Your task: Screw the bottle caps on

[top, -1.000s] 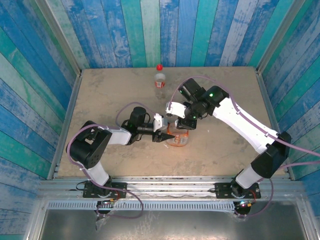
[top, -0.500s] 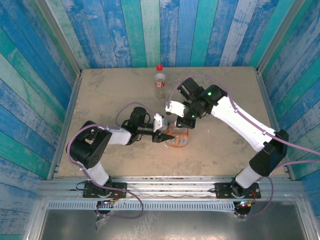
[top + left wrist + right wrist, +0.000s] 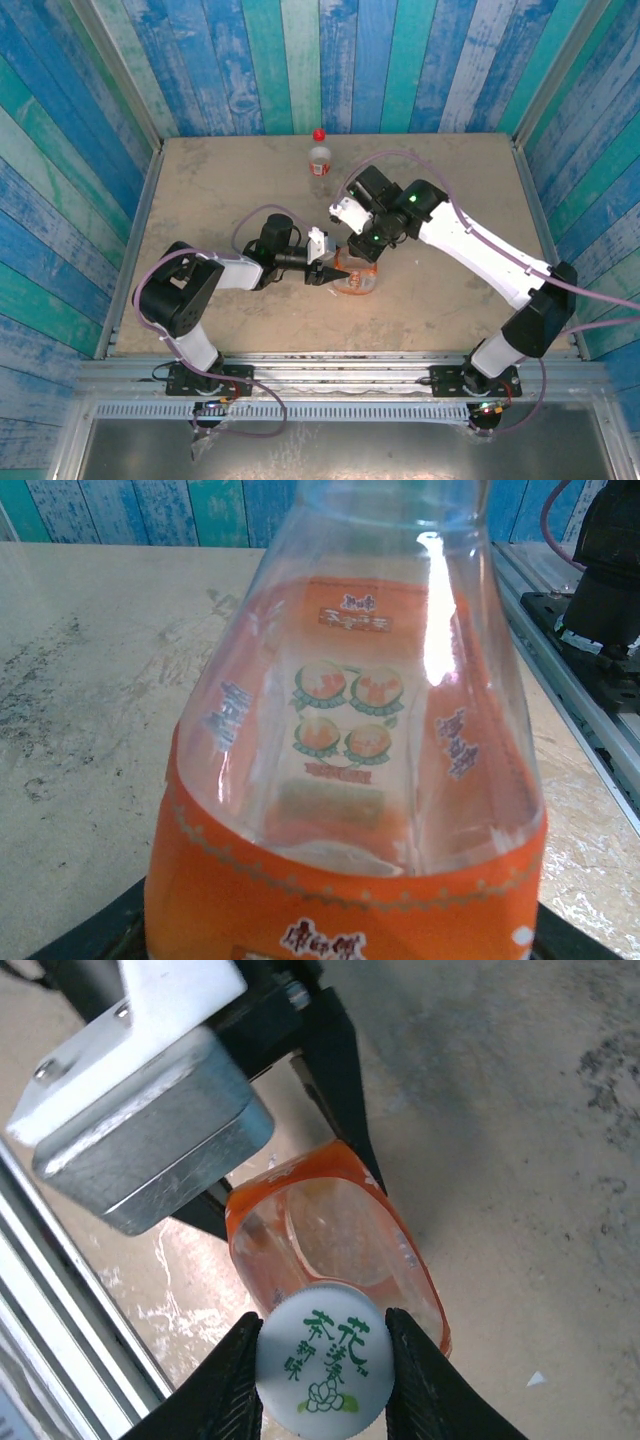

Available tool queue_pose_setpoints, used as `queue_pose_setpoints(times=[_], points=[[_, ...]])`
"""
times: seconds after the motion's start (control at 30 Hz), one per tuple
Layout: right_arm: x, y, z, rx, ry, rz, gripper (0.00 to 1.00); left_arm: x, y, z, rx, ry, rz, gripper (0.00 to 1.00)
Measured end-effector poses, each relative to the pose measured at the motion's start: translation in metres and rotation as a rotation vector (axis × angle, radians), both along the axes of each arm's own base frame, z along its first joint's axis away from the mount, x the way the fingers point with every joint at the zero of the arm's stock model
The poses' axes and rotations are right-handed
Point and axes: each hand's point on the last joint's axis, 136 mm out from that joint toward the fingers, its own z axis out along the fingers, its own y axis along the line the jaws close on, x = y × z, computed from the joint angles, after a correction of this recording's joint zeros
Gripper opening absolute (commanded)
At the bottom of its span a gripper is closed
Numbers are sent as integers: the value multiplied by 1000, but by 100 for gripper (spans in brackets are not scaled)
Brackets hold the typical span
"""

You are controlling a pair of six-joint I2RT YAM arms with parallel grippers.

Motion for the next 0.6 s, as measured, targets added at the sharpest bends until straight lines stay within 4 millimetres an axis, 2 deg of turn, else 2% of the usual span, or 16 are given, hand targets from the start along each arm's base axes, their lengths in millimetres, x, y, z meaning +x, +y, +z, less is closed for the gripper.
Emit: queue_pose_setpoints(times=[0.3,0.6], points=[[-1,-2,2,71,-75,-206,26,0,-1,1,-2,-1,0,58],[-8,-9,2,153,-145,-199,29,-3,-3,2,-7,9,-4,58]])
